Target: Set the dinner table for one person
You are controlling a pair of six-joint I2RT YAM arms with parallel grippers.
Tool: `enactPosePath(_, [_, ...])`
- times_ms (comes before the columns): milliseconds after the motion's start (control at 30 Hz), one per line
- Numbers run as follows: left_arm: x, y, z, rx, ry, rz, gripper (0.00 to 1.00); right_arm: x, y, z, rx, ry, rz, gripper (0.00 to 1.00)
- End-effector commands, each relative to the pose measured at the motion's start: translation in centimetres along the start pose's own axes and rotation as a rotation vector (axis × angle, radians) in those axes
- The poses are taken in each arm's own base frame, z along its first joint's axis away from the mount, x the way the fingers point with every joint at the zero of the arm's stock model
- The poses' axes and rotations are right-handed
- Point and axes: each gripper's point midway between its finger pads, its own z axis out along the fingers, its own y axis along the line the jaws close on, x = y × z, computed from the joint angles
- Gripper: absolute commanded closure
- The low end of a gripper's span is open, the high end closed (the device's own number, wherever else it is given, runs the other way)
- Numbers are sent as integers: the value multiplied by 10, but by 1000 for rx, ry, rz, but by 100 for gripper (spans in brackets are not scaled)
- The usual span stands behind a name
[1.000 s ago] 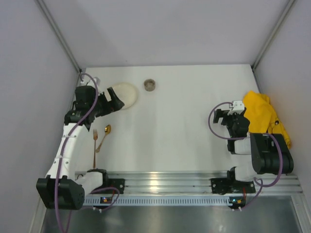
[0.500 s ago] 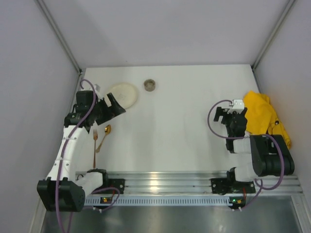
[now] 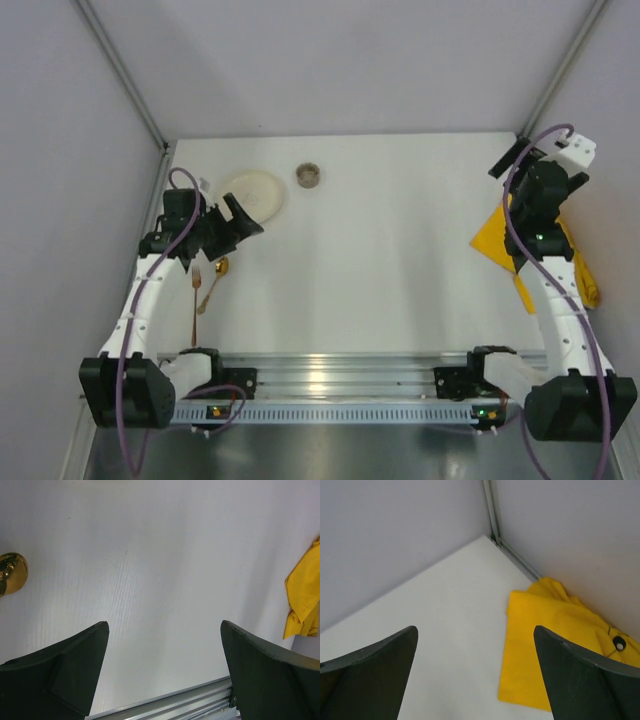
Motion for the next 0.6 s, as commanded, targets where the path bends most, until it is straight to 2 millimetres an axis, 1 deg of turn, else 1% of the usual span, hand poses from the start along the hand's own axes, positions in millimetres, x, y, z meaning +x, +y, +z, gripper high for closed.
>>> enactPosePath(0, [-8,-9,-2,51,-47,8,1,107,-46,-2,151,418,-103,0])
enactPosePath(33, [-7,-6,-2,40,-49,6,1,137,-52,7,181,532,-104,0])
enactPosePath(67, [-4,-9,-3,57,-40,9,1,148,-56,9,192,606,-104,0])
enactPosePath(100, [0,-10,-4,75,-34,15,2,150,-61,9,218,651,-123,0])
enactPosePath(133, [0,-13,-4,94,-38,21,2,159,-64,12,230,674,-134,0])
enactPosePath(200, [1,-10,-5,87,-44,27,2,161,-66,17,230,671,-120,0])
enactPosePath(267, [0,-8,-6,75,-49,48,2,181,-68,19,221,742,-113,0])
enactPosePath(300, [0,-6,-5,64,-46,48,2,187,-70,22,227,769,-104,0])
enactPosePath(333, [0,-6,-5,59,-46,54,2,205,-73,22,237,826,-114,0])
enactPosePath(400, [-3,-5,-4,56,-48,59,2,220,-73,21,235,873,-104,0])
enactPosePath(433, [-2,-6,-4,56,-46,59,2,231,-75,20,242,903,-105,0])
enactPosePath(500, [-3,-7,-3,60,-45,63,2,243,-73,21,231,932,-89,0])
enactPosePath(533, [-5,-6,-3,59,-50,63,2,254,-75,21,241,961,-90,0])
enactPosePath(567, [-6,-7,-3,58,-53,68,2,257,-74,23,239,967,-86,0])
